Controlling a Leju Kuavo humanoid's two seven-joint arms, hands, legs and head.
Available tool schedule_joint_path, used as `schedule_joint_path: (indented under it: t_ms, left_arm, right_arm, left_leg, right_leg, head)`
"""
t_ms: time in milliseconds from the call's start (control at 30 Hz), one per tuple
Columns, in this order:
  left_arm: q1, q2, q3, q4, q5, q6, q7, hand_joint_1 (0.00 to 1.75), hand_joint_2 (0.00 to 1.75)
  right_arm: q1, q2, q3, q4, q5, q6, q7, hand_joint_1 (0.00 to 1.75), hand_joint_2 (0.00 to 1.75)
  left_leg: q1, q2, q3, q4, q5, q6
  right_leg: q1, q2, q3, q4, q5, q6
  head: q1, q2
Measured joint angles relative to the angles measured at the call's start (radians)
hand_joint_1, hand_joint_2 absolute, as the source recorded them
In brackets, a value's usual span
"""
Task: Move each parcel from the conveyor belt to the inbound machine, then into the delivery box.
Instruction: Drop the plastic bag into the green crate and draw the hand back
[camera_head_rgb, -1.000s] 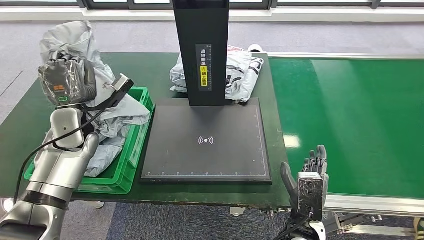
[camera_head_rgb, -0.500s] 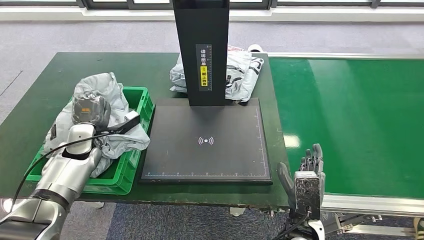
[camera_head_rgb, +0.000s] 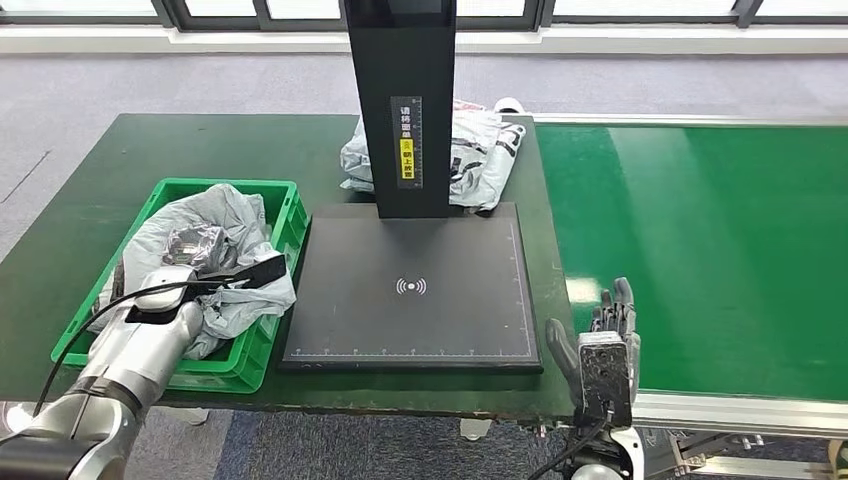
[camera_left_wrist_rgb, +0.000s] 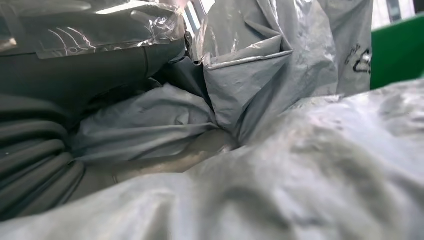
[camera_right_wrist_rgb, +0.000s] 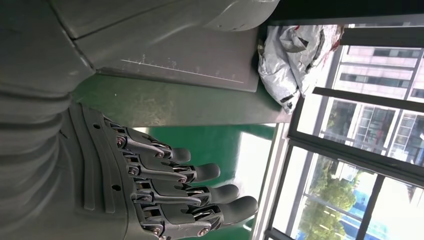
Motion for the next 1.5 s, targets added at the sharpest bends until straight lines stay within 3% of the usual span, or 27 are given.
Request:
schedule_joint_path:
  t_ms: [67,267,467,600,1167,1500]
  left_arm:
    - [0.001,0.008,0.003,0.005,0.017,-0.017,-0.011,0.00,0.00]
    - [0.001,0.016,0.003,0.007,0.027,0.015,0.046,0.00,0.00]
    - [0.005,0.005,0.004,-0.027,-0.019,0.176,0.227,0.00,0.00]
    - [0.018,0.005,0.005,-0.058,-0.059,0.243,0.276,0.00,0.00]
    - [0.083,0.015,0.069,-0.278,-0.136,0.450,0.397,0.00,0.00]
    - [0.096,0.035,0.085,-0.379,-0.137,0.465,0.428,0.00,0.00]
  right_arm:
    - [-0.006,0.000,0.000,0.007,0.000,0.001,0.005,0.00,1.75]
    - [-0.013,0.000,0.000,0.018,-0.002,0.001,0.014,0.00,1.75]
    - [-0.008,0.000,0.000,0.013,-0.001,-0.005,0.025,0.00,1.75]
    - [-0.003,0.000,0.000,0.009,-0.001,-0.012,0.026,0.00,1.75]
    - [0.003,0.000,0.000,0.009,0.011,-0.029,0.026,0.00,1.75]
    - [0.006,0.000,0.000,0.009,0.016,-0.037,0.027,0.00,1.75]
  left_leg:
    - [0.000,0.000,0.005,-0.001,-0.002,-0.001]
    - [0.000,0.000,0.014,-0.003,-0.005,-0.003]
    - [0.004,0.001,0.016,-0.004,-0.005,-0.008]
    - [0.005,0.000,0.014,-0.003,0.002,-0.009]
    - [0.004,0.000,0.002,-0.003,0.002,-0.008]
    - [0.004,0.000,0.001,-0.003,0.002,-0.008]
  right_leg:
    - [0.000,0.000,0.004,0.000,-0.002,-0.001]
    - [-0.001,0.000,0.011,0.000,-0.006,-0.004]
    - [0.001,0.003,0.008,0.001,-0.005,-0.007]
    - [0.002,0.001,-0.001,0.002,-0.001,-0.008]
    - [0.002,0.001,-0.012,0.001,-0.001,-0.008]
    - [0.002,0.000,-0.013,0.001,-0.001,-0.008]
  head:
    - [0.000,0.000]
    - [0.000,0.000]
    - [0.000,0.000]
    - [0.000,0.000]
    - [0.000,0.000]
    - [0.000,0.000]
